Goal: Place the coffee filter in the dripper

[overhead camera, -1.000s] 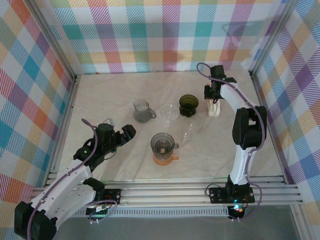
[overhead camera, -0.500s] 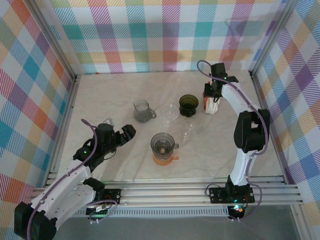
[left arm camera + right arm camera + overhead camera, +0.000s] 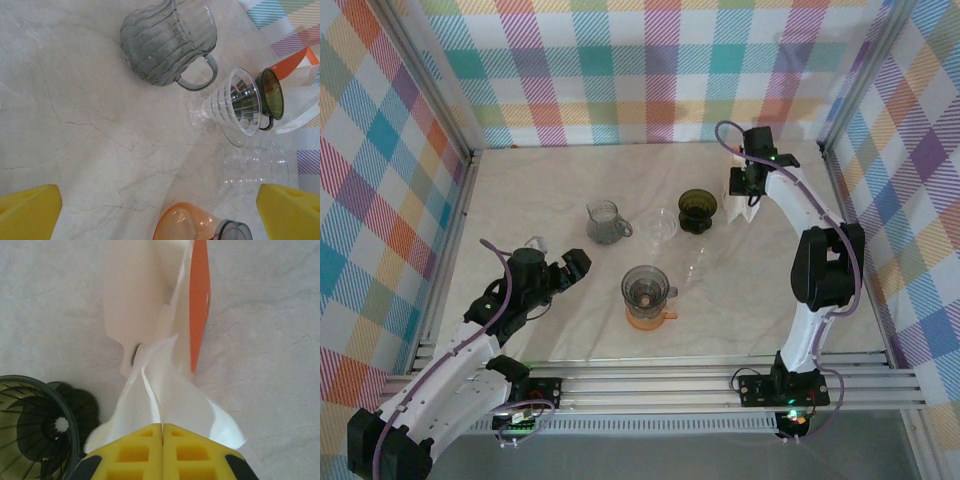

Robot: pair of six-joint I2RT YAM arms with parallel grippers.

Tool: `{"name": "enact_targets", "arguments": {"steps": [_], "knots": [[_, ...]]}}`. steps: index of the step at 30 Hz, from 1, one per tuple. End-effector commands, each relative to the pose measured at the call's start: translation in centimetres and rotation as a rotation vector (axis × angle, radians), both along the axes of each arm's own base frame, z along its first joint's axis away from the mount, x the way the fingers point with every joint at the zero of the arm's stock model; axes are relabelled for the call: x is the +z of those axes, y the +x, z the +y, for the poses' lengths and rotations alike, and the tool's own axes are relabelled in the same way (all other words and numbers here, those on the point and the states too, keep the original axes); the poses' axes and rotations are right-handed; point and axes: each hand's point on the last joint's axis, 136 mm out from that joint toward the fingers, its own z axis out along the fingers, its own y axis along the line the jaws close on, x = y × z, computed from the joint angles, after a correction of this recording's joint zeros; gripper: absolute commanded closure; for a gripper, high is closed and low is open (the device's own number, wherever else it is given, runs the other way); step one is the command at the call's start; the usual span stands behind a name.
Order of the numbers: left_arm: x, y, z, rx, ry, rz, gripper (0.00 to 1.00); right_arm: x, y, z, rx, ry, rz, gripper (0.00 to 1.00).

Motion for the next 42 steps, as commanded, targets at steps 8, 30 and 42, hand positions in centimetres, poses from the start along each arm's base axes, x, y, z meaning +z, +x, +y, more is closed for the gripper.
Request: {"name": "enact_targets", "arguments": {"steps": [8, 30, 42], "knots": [[0.1, 0.2, 0.1, 0.007, 0.007, -0.007, 0.0, -2.2, 0.7, 1.2, -0.005, 0.022, 0.021, 0.96], [-0.1, 0.5, -0.1, 0.006, 0.01, 0.002, 0.0, -1.6, 2.4, -0.7, -0.174, -0.001, -0.078, 0.97], [-0.1, 0.4, -0.3, -0.003, 0.002, 0.002, 0.0, -0.5, 1.3, -0.3, -0.147, 0.02, -0.09, 0.99]]}}
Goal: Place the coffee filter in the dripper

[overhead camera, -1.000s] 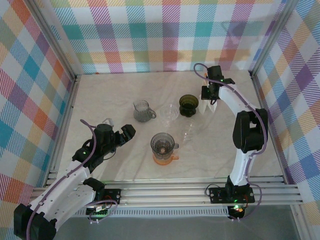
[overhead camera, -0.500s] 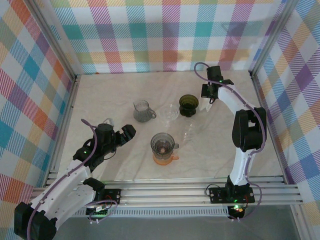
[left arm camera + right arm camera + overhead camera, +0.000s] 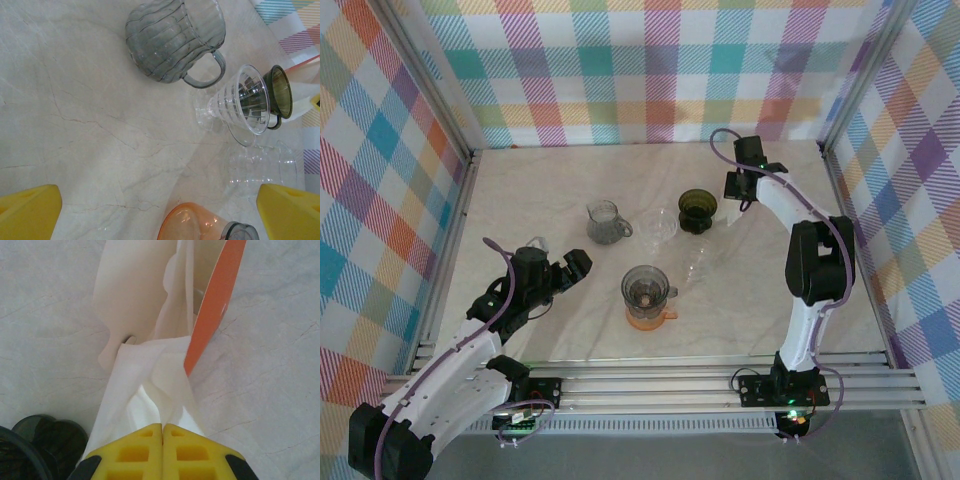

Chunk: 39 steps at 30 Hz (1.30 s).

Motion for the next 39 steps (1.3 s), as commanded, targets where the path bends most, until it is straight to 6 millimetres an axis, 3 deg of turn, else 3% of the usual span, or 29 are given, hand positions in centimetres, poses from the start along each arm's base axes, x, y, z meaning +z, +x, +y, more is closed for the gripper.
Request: {"name": "enact_targets", "arguments": {"steps": [1, 17, 30, 39], "knots": [[0.6, 0.2, -0.2, -0.001, -0.009, -0.022, 0.0, 2.2, -0.2, 0.1, -0.011, 0.01, -0.049, 0.99], [0.9, -0.2, 0.2, 0.004, -0.005, -0.037, 0.0, 2.3, -1.5, -3.4, -0.087, -0.109, -0.021, 1.0], [0.6, -0.3, 0.2, -0.001, -0.004, -0.034, 0.0, 2.9, 0.0, -2.9, -0.104, -0.026, -0.119, 1.0], [0.3, -0.2, 0.0, -0.005, -0.005, -0.028, 0.0, 1.4, 0.5, -2.5, -0.15, 0.02, -0.097, 0.99]]}}
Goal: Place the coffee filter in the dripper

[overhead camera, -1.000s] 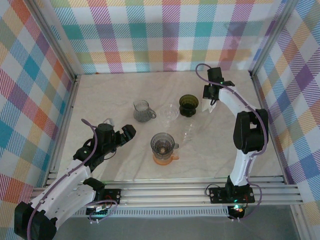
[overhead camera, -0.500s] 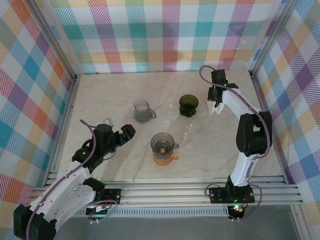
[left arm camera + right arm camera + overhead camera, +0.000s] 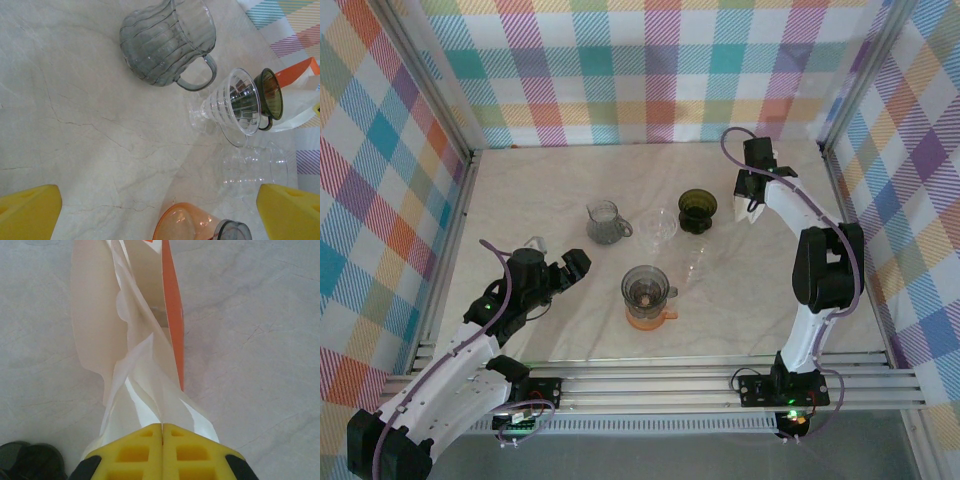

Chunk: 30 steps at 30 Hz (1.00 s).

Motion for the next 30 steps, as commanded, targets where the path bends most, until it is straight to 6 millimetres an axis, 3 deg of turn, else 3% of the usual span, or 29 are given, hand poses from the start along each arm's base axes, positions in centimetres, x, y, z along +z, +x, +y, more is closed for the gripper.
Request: {"name": "enact_targets", "arguments": {"steps": [1, 11, 30], "knots": [[-0.5, 0.0, -0.1, -0.007, 0.008, -0.001, 0.0, -0.1, 1.0, 0.6, -0.021, 0.043, -0.024, 0.98], [-0.8, 0.0, -0.1, -0.008, 0.008, 0.006, 0.0, -0.8, 1.0, 1.1, -0.034, 0.093, -0.022, 0.78], [-0.7, 0.1, -0.2, -0.008, 0.006, 0.01, 0.0, 0.8, 0.1, 1.7, -0.038, 0.131, -0.03, 0.6]]}}
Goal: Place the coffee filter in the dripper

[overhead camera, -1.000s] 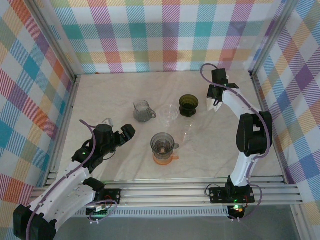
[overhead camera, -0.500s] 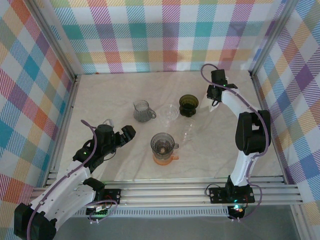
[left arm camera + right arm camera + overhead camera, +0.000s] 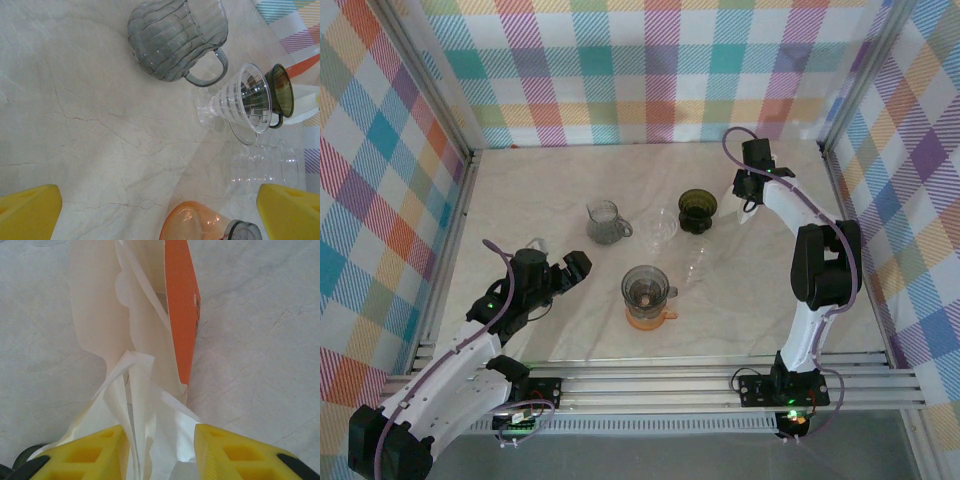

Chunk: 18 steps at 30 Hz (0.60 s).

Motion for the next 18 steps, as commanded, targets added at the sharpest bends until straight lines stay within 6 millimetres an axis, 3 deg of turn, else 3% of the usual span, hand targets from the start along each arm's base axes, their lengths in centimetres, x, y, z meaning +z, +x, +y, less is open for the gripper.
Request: {"name": "enact_targets", "arguments": {"steps": [1, 18], "knots": [[0.3, 0.2, -0.3, -0.009, -0.007, -0.015, 0.0, 1.9, -0.4, 0.5, -0.011, 0.029, -0.019, 0.6], [0.6, 0.3, -0.4, -0.011, -0.01, -0.017, 0.0, 3.2, -1.7, 1.0, 0.007, 0.028, -0.033, 0.57]]}}
